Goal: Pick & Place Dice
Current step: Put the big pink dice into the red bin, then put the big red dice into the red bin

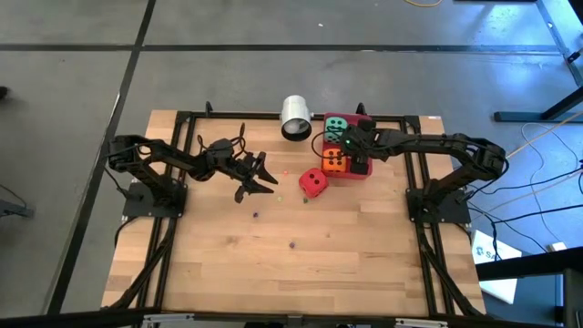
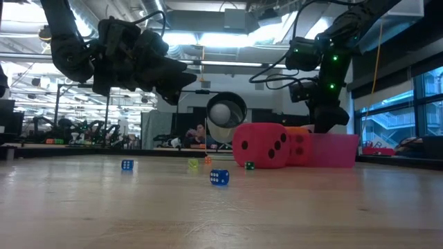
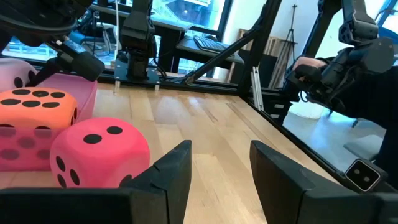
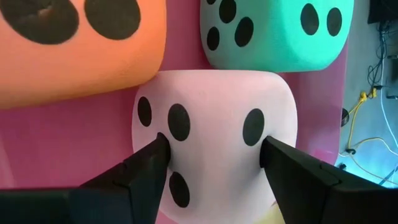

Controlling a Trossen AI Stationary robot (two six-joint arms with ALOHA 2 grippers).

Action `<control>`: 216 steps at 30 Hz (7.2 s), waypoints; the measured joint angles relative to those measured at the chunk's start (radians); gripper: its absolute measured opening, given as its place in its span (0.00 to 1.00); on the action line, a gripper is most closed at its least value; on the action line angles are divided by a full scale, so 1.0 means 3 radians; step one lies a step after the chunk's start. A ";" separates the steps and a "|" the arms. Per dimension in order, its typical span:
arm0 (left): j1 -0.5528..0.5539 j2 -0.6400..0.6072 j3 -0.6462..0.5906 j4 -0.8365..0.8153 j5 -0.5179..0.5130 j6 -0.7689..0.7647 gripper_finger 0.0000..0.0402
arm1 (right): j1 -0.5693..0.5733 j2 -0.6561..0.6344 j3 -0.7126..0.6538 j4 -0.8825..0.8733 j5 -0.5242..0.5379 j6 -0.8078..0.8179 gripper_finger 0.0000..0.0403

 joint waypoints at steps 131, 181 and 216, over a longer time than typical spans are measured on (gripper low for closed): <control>-0.0432 0.1160 0.2183 -0.3081 -0.2269 0.1249 0.25 | 0.2997 0.0027 -0.1637 0.3981 0.0586 0.2449 0.81; -0.0979 -0.0023 0.2150 -0.4274 -0.1381 0.1117 0.25 | 0.2814 0.0389 0.1347 -0.1188 0.0742 0.1303 0.81; -0.1008 -0.2409 -0.0255 -0.1834 -0.1333 0.0078 0.25 | 0.2732 0.1045 0.1395 -0.0952 0.0726 0.2082 0.81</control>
